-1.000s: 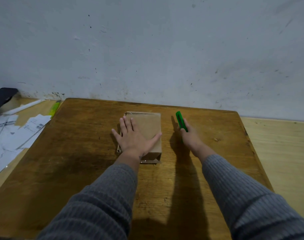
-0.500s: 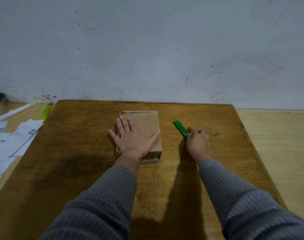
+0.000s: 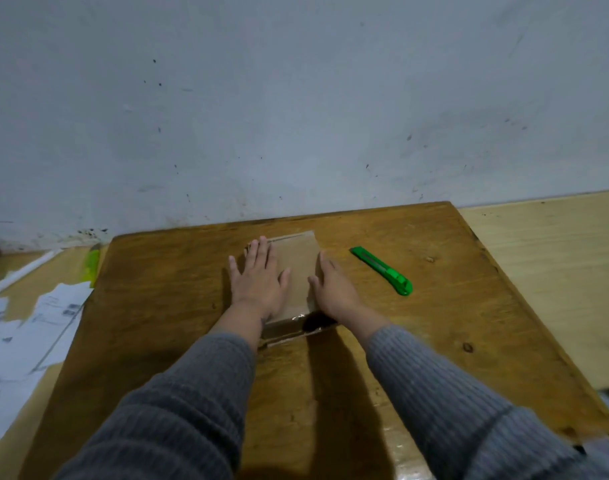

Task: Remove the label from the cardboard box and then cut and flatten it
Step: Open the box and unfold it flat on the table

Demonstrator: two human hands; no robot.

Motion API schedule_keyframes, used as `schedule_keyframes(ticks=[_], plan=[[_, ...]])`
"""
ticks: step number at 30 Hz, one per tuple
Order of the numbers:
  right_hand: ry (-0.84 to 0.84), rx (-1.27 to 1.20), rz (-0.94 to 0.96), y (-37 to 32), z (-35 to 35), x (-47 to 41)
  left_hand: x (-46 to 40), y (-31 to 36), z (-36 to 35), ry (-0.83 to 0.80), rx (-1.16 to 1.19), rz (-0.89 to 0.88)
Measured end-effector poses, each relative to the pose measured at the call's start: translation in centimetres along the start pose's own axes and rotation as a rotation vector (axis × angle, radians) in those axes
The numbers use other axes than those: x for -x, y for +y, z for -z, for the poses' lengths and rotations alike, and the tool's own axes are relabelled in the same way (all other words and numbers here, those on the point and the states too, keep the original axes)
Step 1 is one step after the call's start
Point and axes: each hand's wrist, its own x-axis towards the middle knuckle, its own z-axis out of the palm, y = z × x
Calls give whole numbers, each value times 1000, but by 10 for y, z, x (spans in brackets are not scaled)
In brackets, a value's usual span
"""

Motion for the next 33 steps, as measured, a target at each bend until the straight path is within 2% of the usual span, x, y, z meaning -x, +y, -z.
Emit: schedule_keyframes(ticks=[3,5,10,14,17,28,33], plan=[[-60,18,52,-5,-2,-12,5,-19,-1,12,-6,-8],[-74,112,78,-12,3,-22,10,-31,-3,34,-46,2],[57,445,185,-33,3,-26,18,-60,-1,13,-127,-51],[86,433,369,-21,-8,1,22,-72,0,-25,-77,-65],[82,403,425,-9,-11,23,27,-74,-2,-39,-51,-70],[-125,467,353,-23,-6,49,48,-76,-15,-8,25,-62],[-103,568,331,-34,-5,52,57,-78,-16,2,39,-52]])
